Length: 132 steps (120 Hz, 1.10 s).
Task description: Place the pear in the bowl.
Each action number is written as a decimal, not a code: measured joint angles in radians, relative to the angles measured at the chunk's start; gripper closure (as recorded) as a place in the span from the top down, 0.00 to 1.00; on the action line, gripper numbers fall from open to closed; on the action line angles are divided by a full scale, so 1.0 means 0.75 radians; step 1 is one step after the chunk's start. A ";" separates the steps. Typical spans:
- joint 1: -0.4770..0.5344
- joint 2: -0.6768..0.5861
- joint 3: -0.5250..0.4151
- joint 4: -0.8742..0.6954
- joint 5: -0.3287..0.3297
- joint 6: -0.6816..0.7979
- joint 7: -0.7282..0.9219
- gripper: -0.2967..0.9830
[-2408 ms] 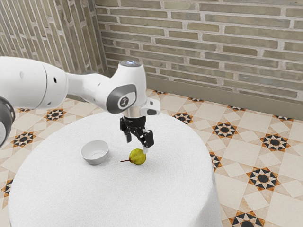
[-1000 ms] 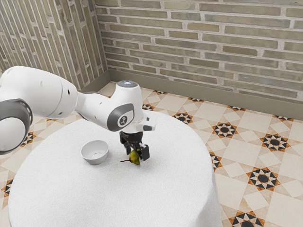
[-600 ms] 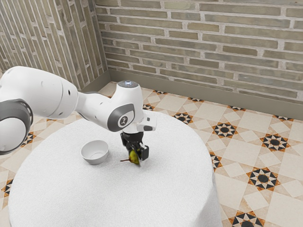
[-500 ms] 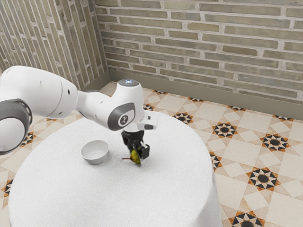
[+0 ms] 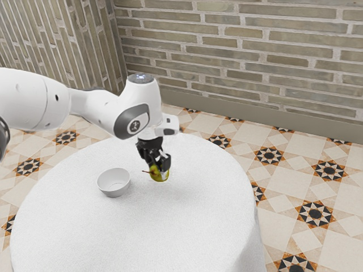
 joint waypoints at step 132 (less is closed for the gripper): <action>0.270 -0.120 0.025 -0.184 0.101 -0.121 -0.018 0.47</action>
